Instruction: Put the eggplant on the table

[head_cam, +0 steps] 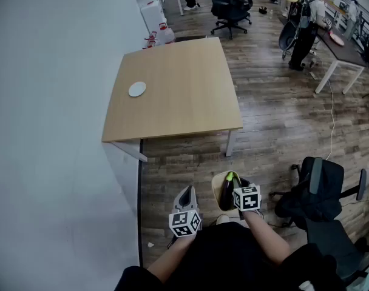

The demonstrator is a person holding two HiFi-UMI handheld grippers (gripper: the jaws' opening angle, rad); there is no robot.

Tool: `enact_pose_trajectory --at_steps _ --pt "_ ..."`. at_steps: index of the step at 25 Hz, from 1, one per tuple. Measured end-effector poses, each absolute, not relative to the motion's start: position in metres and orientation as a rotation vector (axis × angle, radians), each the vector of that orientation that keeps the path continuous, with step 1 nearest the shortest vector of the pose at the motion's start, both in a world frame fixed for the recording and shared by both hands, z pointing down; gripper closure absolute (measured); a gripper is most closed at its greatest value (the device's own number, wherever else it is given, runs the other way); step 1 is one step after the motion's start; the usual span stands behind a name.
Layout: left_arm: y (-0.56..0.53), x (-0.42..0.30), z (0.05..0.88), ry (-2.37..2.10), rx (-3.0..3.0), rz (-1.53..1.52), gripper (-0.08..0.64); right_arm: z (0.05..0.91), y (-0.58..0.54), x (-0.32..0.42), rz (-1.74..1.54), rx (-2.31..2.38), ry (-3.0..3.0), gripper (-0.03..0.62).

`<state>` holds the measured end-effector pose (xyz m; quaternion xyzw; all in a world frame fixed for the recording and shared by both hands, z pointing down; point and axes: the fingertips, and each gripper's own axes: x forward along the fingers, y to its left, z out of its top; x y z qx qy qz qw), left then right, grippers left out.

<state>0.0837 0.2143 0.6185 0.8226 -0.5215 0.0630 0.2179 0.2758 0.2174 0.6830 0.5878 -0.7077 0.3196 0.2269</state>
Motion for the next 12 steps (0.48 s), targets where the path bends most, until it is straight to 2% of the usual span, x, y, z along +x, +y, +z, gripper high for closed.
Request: enact_pose_trajectory --at_steps 12 --pt "0.205 0.078 0.634 -1.448 2.280 0.187 0.548 0.699 0.197 0.270 0.918 1.652 -1.977 0.531"
